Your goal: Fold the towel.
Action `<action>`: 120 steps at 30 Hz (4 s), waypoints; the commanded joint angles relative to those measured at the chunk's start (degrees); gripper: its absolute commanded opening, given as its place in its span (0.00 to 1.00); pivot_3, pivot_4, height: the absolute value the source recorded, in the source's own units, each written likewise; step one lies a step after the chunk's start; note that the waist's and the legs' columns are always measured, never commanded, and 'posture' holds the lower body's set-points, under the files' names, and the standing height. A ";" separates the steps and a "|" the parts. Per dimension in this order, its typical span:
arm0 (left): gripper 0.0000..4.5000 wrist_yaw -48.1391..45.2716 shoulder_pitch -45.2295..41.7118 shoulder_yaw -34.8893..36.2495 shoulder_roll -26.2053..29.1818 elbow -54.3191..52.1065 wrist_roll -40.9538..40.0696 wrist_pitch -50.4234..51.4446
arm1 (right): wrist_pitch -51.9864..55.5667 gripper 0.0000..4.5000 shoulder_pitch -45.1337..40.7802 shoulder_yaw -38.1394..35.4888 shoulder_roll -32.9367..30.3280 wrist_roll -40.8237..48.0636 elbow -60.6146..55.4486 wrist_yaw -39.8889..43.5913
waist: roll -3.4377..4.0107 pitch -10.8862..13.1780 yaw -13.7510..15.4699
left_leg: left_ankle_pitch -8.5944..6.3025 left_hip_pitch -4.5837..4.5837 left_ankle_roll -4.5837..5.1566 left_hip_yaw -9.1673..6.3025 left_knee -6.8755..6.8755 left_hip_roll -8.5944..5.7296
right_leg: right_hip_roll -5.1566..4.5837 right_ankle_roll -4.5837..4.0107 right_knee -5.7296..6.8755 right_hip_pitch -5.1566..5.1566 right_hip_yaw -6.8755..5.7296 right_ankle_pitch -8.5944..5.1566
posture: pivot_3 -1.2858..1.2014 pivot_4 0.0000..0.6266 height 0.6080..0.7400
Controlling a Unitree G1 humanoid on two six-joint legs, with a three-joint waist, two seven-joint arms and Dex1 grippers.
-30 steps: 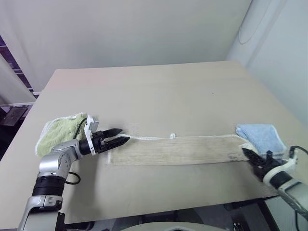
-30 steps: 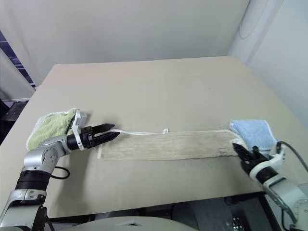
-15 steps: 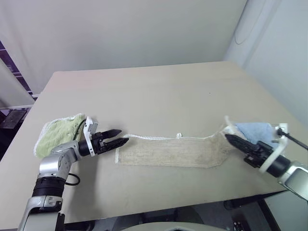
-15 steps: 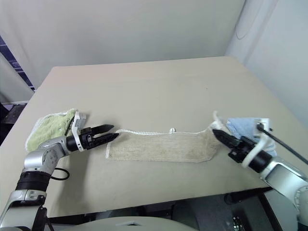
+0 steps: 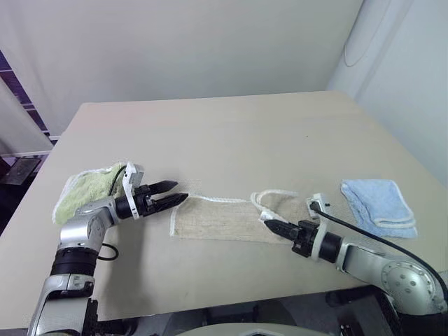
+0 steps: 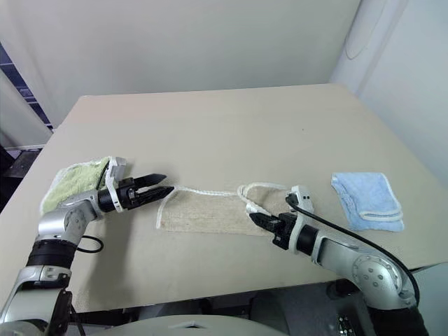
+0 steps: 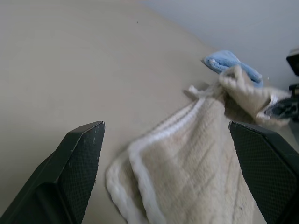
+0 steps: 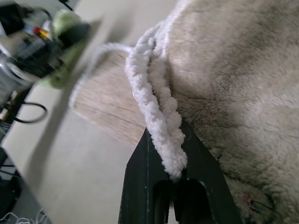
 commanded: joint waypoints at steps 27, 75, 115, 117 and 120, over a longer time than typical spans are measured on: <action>0.06 -4.96 -9.88 -18.91 -18.73 -9.24 3.90 -2.83 | -19.23 0.00 6.00 -11.46 -4.44 -18.20 -2.64 20.53 | -0.11 0.02 1.20 | 0.13 0.20 0.22 -0.09 0.32 0.07 | 0.77 0.12 0.10 0.48 0.09 -0.05 | 0.52 0.00 1.00; 1.00 -4.28 -1.77 -1.26 4.82 -17.93 -6.79 23.73 | -18.27 0.53 -6.85 -4.00 8.25 -31.75 10.57 24.34 | -0.13 -0.01 0.30 | 0.15 0.28 0.15 -0.27 0.40 0.06 | 0.70 0.49 0.87 0.14 0.14 -0.15 | 0.52 0.00 1.00; 1.00 3.34 -2.72 -12.56 20.10 -14.55 -16.28 61.53 | 2.48 0.69 -13.67 -9.74 12.70 -22.34 16.43 13.46 | 0.05 0.16 -0.45 | 0.24 0.04 -0.52 -0.22 -0.21 -0.01 | 0.20 0.45 1.07 -0.82 0.31 -0.18 | 0.52 0.00 1.00; 1.00 5.31 -3.34 -11.98 18.70 -13.91 -16.03 62.06 | 2.04 0.69 -13.87 -10.39 13.11 -22.33 16.80 12.46 | 0.05 0.16 -0.46 | 0.24 0.04 -0.52 -0.22 -0.22 -0.02 | 0.20 0.45 1.07 -0.83 0.31 -0.17 | 0.52 0.00 1.00; 1.00 8.22 -4.35 -10.27 16.68 -12.70 -15.89 63.60 | 1.70 0.69 -13.87 -11.08 13.45 -22.28 16.70 11.48 | 0.05 0.16 -0.43 | 0.24 0.03 -0.52 -0.22 -0.22 -0.03 | 0.19 0.45 1.07 -0.82 0.32 -0.17 | 0.52 0.00 1.00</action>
